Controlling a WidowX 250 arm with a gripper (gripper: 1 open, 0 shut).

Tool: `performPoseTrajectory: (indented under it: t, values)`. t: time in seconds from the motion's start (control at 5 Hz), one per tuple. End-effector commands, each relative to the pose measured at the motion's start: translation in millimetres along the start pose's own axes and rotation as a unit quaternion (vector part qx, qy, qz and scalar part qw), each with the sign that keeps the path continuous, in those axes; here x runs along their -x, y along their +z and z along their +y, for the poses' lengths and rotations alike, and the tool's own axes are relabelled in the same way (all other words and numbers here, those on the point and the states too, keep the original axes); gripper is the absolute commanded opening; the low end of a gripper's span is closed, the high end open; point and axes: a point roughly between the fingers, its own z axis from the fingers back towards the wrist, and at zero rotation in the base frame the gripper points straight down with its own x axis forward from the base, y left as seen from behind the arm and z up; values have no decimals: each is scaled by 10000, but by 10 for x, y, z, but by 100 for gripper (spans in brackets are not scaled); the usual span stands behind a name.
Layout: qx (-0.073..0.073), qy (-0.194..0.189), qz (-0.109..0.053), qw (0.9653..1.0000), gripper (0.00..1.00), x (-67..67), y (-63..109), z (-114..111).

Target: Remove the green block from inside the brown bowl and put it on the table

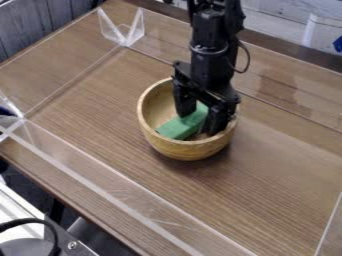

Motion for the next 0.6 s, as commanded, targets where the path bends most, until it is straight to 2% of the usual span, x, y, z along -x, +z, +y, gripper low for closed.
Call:
performPoseTrajectory:
  t: [0.0,0.2,0.4]
  values:
    - [-111,-21,-407,9991,100,-59,269,6]
    - [-113,-16,-392,9992,100,-84,235,19]
    - [-94,3,-298,9995,100,-112,148,42]
